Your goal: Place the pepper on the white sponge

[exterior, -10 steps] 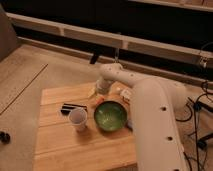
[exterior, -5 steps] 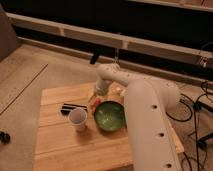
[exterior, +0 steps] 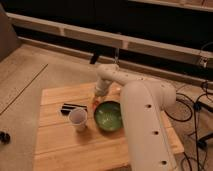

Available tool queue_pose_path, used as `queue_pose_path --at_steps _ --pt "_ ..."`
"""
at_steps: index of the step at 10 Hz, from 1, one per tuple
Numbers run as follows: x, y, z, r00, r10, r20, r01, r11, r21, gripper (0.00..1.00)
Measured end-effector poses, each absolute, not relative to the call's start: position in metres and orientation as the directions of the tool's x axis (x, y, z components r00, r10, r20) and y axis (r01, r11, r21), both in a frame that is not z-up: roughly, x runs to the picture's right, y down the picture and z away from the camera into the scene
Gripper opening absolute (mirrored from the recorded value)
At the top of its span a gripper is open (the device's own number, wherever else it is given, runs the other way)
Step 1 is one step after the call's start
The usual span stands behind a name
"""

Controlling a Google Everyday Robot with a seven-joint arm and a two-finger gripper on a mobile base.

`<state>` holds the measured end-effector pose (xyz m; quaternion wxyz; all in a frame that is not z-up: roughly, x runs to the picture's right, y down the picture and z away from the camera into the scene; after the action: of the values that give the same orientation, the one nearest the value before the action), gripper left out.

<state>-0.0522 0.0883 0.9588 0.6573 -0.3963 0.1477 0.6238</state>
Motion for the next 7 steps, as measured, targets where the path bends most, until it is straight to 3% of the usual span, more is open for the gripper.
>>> queue_pose_path --at_steps 3,7 --pt "-0.040 0.062 0.964 0.150 0.741 -0.655 -0.949 -0.077 -0.305 0.00" --pt "-0.003 -0.009 0.955 0.112 0.829 -0.548 -0.972 -0.025 -0.236 0.00"
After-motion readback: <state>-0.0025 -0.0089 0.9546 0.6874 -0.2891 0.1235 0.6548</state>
